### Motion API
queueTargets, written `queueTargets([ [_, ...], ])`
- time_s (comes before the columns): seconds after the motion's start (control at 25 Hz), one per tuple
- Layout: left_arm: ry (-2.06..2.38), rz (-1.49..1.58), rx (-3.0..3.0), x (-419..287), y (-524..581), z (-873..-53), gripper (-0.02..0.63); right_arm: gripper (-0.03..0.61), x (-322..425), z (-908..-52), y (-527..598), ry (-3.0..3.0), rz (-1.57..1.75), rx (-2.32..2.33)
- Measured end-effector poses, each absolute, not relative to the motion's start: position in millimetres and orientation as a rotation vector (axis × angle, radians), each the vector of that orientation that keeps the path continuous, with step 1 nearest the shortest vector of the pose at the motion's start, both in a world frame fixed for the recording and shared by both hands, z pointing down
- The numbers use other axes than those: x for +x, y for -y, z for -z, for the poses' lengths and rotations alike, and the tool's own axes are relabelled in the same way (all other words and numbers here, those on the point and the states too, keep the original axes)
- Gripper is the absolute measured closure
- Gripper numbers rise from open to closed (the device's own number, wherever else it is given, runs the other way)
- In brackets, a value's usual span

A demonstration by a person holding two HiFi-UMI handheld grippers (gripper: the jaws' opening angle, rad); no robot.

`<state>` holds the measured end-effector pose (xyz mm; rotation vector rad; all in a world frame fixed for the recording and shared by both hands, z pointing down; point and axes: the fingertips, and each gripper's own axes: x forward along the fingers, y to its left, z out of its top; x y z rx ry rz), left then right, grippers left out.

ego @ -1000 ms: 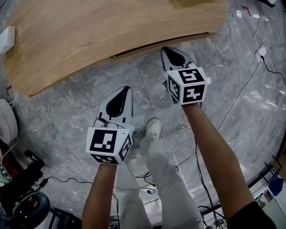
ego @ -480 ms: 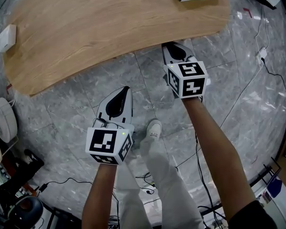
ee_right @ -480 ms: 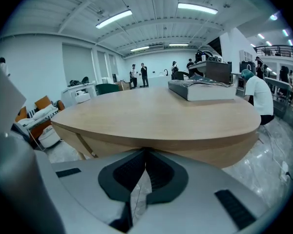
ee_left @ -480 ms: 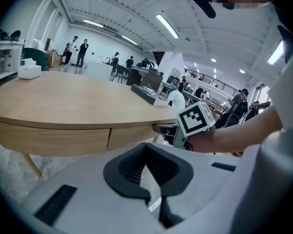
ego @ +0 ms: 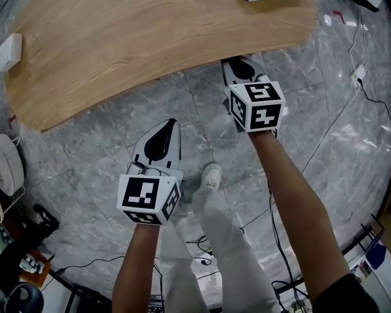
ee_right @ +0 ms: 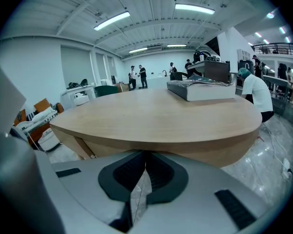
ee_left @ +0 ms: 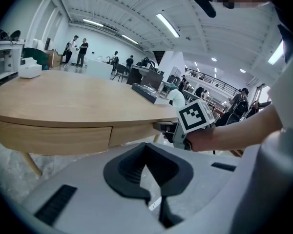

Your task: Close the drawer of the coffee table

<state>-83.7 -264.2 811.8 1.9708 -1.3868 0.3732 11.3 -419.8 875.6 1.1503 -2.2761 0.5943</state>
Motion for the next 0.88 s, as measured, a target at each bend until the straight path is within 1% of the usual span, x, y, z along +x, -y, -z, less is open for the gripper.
queueTargets([
  [0.28, 1.387, -0.379, 1.982, -83.2, 266.4, -808.5, 0.615, 0.560, 10.8, -874.3, 418.6, 2.278, -0.556, 1.124],
  [0.88, 1.357, -0.422, 2.014, -80.2, 256.2, -782.1, 0.615, 0.560, 14.5, -847.1, 388.9, 2.272, -0.599, 1.112],
])
